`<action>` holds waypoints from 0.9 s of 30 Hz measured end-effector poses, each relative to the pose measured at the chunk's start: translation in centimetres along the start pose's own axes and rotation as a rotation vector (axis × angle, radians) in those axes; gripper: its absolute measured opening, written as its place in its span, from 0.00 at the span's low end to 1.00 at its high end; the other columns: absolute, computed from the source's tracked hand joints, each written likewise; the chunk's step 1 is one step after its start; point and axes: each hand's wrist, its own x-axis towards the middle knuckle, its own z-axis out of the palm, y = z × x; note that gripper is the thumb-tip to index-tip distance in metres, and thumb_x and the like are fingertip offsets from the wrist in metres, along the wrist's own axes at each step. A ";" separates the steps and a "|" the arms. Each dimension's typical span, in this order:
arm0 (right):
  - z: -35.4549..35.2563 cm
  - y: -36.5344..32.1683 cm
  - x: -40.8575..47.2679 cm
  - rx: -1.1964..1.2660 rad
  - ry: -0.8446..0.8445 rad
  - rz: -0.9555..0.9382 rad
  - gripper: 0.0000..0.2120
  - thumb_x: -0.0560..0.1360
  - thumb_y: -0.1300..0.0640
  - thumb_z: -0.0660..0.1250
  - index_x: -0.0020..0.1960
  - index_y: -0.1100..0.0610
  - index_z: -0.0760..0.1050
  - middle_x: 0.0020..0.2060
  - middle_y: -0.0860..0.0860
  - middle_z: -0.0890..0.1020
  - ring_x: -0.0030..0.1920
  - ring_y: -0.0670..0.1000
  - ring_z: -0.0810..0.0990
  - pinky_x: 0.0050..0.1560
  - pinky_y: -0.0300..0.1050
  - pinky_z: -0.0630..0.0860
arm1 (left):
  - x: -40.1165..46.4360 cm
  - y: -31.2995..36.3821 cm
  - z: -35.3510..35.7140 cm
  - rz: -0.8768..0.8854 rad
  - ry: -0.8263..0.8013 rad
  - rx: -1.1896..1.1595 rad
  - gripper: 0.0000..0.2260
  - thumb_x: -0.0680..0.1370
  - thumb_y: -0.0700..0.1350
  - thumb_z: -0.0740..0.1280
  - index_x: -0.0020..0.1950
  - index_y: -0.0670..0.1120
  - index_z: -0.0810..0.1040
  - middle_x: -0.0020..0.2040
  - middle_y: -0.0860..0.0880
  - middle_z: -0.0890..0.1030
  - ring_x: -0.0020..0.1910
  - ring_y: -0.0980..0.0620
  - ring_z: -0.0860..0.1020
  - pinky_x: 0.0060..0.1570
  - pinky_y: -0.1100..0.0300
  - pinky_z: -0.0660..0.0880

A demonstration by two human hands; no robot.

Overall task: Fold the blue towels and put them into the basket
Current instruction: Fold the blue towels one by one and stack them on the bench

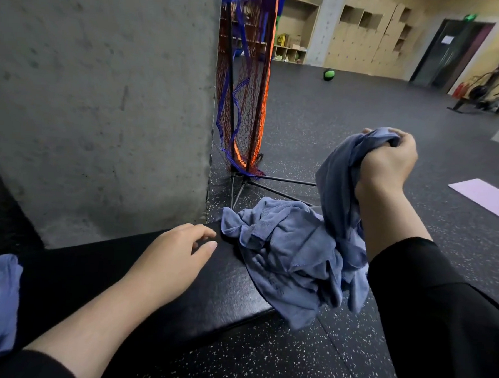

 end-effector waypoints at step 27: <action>-2.6 9.9 -5.3 -1.459 -0.773 -0.212 0.10 0.76 0.41 0.68 0.50 0.46 0.78 0.54 0.51 0.81 0.57 0.58 0.79 0.57 0.54 0.72 | 0.1 -0.3 0.5 -0.008 -0.034 0.009 0.11 0.82 0.54 0.64 0.62 0.55 0.79 0.54 0.59 0.79 0.55 0.57 0.77 0.57 0.58 0.72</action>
